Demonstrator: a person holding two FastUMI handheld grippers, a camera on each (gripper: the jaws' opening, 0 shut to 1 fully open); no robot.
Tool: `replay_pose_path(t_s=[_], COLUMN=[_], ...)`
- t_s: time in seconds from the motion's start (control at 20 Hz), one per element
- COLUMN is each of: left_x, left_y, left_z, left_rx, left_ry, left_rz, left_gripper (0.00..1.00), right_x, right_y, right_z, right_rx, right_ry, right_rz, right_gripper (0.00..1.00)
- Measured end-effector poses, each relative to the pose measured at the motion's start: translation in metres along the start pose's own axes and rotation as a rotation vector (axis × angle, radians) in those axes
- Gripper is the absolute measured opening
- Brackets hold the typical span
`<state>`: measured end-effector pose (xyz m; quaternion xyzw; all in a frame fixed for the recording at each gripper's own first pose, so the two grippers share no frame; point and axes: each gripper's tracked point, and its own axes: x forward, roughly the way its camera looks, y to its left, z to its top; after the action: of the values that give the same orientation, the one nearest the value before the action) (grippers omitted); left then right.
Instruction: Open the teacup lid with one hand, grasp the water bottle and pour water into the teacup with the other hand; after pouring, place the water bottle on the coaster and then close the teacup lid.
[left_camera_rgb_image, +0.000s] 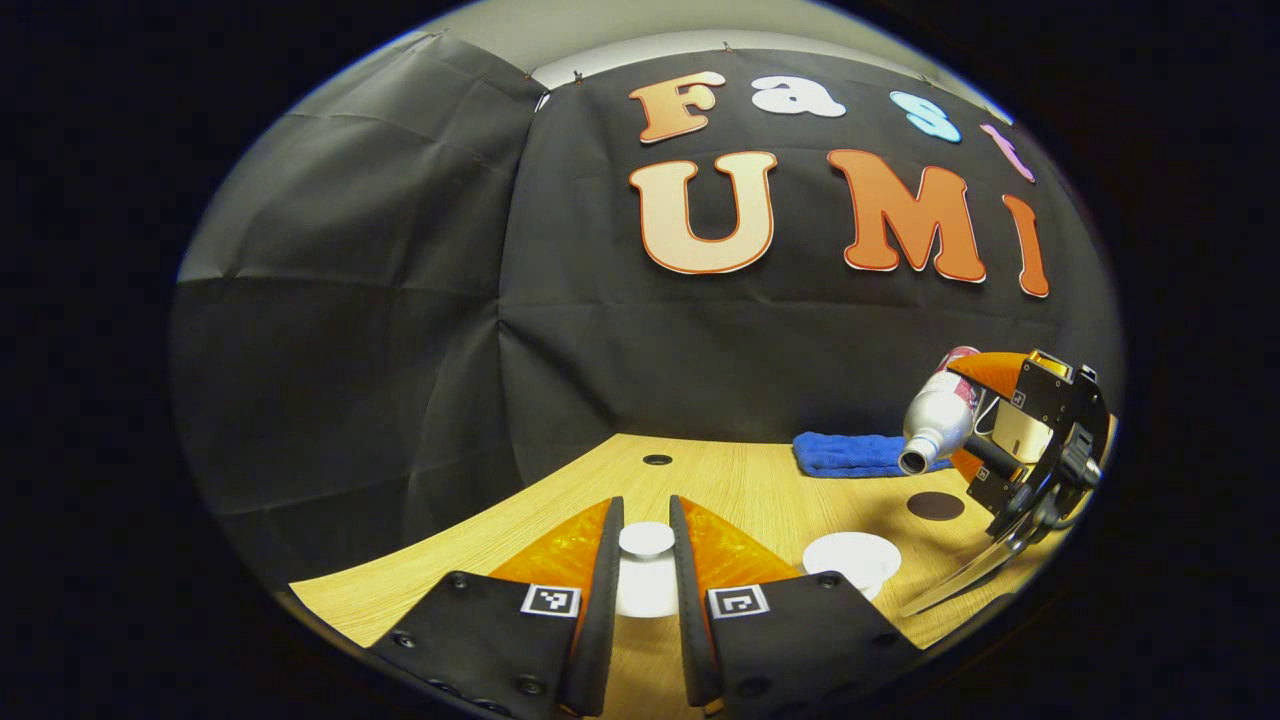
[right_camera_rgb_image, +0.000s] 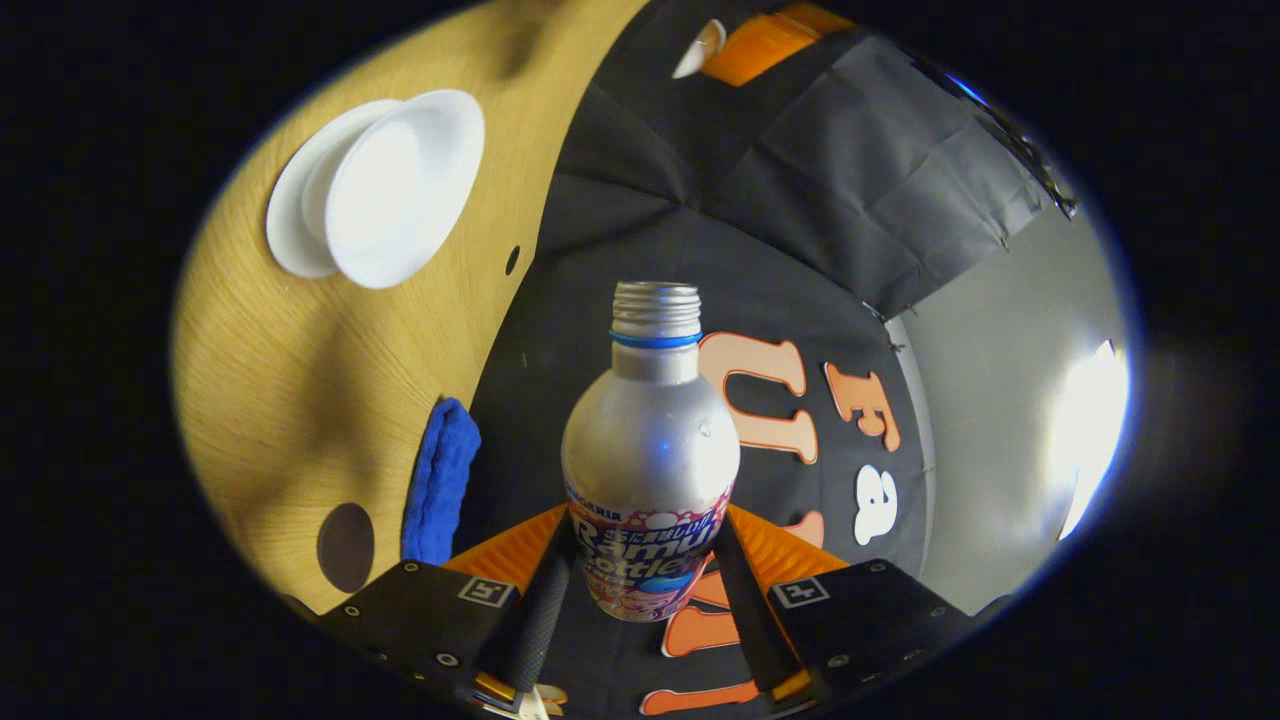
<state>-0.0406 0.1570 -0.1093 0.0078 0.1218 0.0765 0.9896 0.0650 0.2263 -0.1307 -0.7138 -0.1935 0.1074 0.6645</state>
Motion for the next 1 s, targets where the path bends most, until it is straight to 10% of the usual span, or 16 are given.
replay_pose_path(t_s=[1.0], left_x=[-0.002], left_y=[-0.036], left_z=[0.016], left_rx=[0.011], left_ry=[-0.031], left_rz=[-0.045], left_gripper=[0.32], right_x=[-0.004], right_y=[0.023], right_z=[-0.074], right_rx=[1.185], right_ry=[0.281], right_rz=[0.179], right_gripper=[0.79])
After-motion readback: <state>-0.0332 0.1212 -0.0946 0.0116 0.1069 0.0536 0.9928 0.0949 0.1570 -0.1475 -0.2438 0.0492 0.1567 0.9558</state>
